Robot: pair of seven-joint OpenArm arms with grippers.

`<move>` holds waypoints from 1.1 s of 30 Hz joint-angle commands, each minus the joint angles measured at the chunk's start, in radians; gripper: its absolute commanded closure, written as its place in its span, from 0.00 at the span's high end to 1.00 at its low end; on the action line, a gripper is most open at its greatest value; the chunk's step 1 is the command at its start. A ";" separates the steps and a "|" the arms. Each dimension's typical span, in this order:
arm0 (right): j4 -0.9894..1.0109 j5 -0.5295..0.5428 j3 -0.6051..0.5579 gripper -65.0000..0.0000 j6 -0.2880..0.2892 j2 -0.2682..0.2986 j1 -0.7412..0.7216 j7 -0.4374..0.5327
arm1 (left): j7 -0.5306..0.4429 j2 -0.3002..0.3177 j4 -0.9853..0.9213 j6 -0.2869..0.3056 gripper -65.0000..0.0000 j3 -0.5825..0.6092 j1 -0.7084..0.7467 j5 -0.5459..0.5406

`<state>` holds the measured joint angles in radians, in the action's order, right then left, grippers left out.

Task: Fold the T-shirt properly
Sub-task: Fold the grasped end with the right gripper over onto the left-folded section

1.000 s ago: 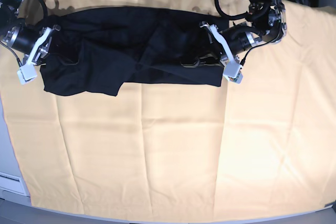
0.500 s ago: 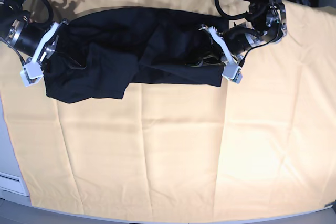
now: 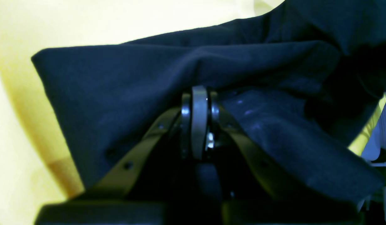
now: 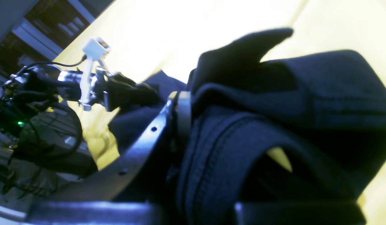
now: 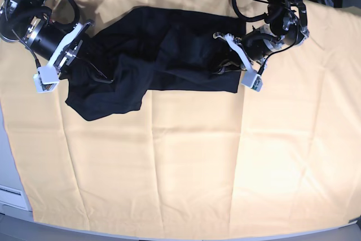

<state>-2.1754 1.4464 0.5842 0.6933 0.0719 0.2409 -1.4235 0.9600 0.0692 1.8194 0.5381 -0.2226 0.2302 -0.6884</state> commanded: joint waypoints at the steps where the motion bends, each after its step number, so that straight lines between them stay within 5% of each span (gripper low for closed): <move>1: -0.038 0.037 0.005 0.00 0.005 -0.001 -0.008 0.027 | -0.026 0.000 0.018 0.007 0.00 0.000 -0.006 -0.039; 11: -0.088 0.037 -0.130 0.00 0.005 -0.065 -0.008 0.027 | 0.021 0.003 0.048 0.160 0.00 -0.077 -0.013 -0.309; 16: -0.088 0.037 -0.235 0.00 0.005 -0.085 -0.008 0.027 | 0.062 0.029 0.086 0.160 0.00 -0.190 -0.012 -0.426; 25: -0.087 0.028 -0.402 0.00 0.005 -0.127 -0.008 0.032 | 0.061 0.189 0.086 0.130 0.00 -0.406 -0.012 -0.428; 33: -0.082 -0.338 -0.585 0.00 0.005 -0.127 -0.008 0.259 | 0.066 0.299 0.086 0.097 0.00 -0.513 -0.011 -0.428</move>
<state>-2.2448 1.0695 0.0002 0.6930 -0.0513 0.2405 -1.1946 1.0481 0.3523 1.8866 0.6323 -0.7277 0.2268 -1.0927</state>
